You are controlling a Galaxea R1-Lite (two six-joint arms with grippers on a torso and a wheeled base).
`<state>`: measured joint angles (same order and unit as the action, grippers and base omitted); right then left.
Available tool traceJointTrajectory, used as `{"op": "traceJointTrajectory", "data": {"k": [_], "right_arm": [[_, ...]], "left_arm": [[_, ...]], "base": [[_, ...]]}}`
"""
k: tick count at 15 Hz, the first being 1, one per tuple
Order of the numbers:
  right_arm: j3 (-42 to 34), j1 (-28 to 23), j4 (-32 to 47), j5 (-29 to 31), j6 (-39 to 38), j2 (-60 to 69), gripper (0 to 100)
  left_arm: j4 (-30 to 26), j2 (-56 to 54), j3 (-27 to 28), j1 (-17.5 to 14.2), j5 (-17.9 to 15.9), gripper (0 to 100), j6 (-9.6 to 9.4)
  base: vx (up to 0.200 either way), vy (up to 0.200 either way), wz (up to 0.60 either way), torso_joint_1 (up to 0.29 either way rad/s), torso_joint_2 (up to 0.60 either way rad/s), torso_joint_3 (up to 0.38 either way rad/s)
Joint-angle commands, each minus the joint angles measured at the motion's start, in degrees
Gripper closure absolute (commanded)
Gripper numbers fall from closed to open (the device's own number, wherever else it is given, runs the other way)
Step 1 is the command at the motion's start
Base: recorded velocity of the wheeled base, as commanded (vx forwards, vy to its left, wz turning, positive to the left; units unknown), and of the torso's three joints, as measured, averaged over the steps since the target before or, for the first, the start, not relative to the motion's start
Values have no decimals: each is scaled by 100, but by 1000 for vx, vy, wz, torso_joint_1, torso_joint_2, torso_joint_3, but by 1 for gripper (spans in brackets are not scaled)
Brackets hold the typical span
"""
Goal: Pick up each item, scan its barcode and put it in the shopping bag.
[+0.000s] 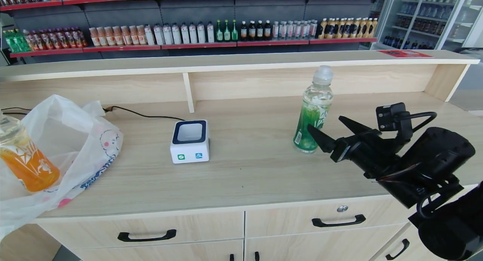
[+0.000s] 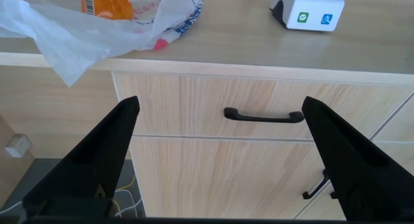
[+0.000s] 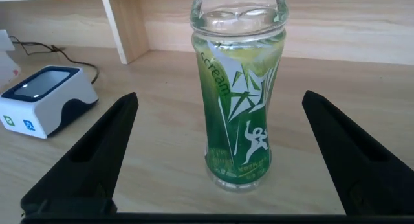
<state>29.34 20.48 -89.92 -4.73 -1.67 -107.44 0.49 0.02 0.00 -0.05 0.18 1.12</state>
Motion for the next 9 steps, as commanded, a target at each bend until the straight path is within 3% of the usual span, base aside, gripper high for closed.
{"op": "traceJointTrajectory", "data": {"k": [1,9], "right_arm": [[335,9,-8,16,35,-295,0],[880,53,-8,42,35,-893,0]], "left_arm": [[4,-2,0,5,-1,0,2],[4,-2,0,5,-1,0,-7]], "base": [[0,0,0,0,0,0],[0,0,0,0,0,0]]}}
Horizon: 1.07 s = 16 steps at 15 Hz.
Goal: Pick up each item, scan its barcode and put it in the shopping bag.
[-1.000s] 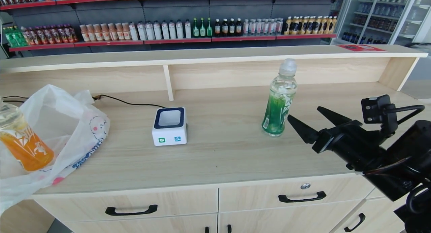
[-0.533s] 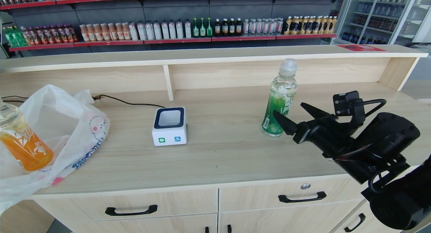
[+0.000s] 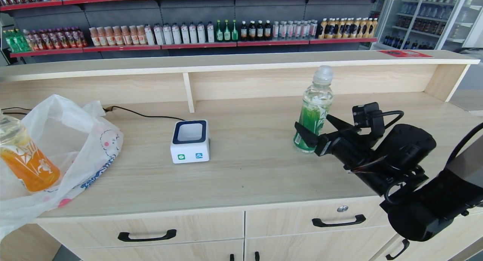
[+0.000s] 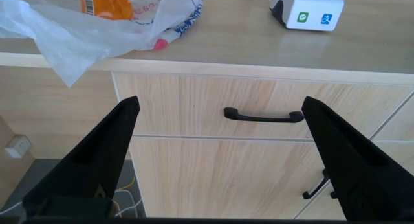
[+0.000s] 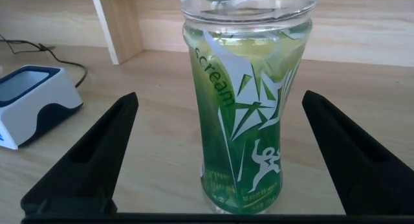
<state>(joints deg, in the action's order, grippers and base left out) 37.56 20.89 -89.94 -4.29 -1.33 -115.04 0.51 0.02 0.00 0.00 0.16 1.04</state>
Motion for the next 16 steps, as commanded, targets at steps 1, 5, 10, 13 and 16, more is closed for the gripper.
{"op": "traceJointTrajectory", "data": {"k": [1,5,10,13,16], "right_arm": [[67,11,-6,-2,-17,-141,0],[199,-94,-6,-2,-17,-212,0],[454,-393,-6,-2,-17,-291,0],[542,-402,-6,-2,-34,-352,0],[621,-472,-6,-10,-87,-414,0]], "left_arm": [[2,-2,0,0,2,0,2],[2,-2,0,0,2,0,2],[2,-2,0,0,2,0,2],[2,-2,0,0,2,0,2],[2,-2,0,0,2,0,2]], "base": [[0,0,0,0,0,0],[0,0,0,0,0,0],[0,0,0,0,0,0],[0,0,0,0,0,0],[0,0,0,0,0,0]]}}
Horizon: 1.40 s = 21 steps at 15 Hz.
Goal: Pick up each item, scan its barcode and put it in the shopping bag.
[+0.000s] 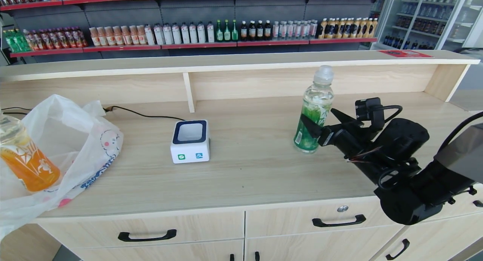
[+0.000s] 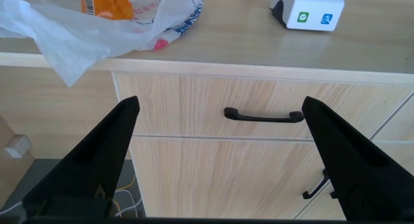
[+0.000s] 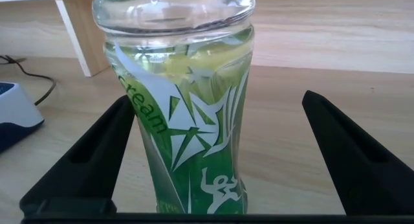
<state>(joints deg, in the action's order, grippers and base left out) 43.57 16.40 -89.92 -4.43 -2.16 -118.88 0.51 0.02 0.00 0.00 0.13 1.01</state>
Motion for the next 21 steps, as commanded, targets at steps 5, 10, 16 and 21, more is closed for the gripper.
{"op": "traceJointTrajectory", "data": {"k": [5,10,16,21], "right_arm": [[249,-102,-8,3,-13,-188,0],[222,-49,-8,-6,-101,-118,0],[178,-49,-8,-32,-435,-144,0],[29,-31,-8,-199,-382,-109,0]], "left_arm": [[10,-2,0,0,4,0,4],[10,-2,0,0,4,0,4],[10,-2,0,-9,4,0,4],[2,-2,0,0,4,0,-5]], "base": [[0,0,0,0,0,0],[0,0,0,0,0,0],[0,0,0,0,0,0],[0,0,0,0,0,0]]}}
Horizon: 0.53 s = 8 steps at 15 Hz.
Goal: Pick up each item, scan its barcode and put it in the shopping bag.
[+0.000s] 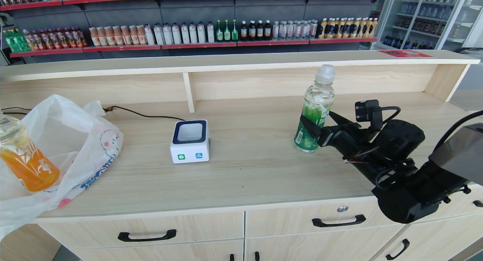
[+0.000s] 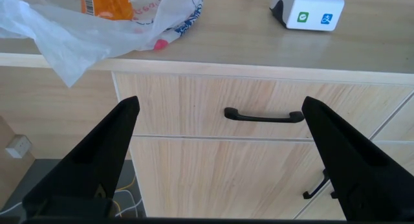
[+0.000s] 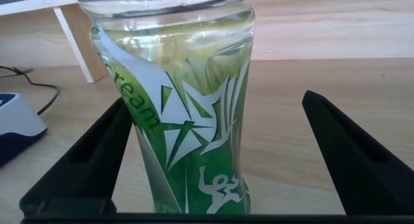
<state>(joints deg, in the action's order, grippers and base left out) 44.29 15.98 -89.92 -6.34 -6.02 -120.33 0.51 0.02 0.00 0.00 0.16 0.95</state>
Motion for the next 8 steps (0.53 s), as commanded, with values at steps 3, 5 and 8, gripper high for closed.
{"op": "traceJointTrajectory", "data": {"k": [3,5,8], "right_arm": [[-52,10,-8,-60,5,36,0],[-166,19,-8,-78,128,63,0],[-360,116,-8,-482,303,247,0]], "left_arm": [[2,-2,0,0,2,0,2],[2,-2,0,0,2,0,10],[2,-2,0,0,2,0,2]], "base": [[0,0,0,0,0,0],[0,0,0,0,0,0],[0,0,0,0,0,0]]}}
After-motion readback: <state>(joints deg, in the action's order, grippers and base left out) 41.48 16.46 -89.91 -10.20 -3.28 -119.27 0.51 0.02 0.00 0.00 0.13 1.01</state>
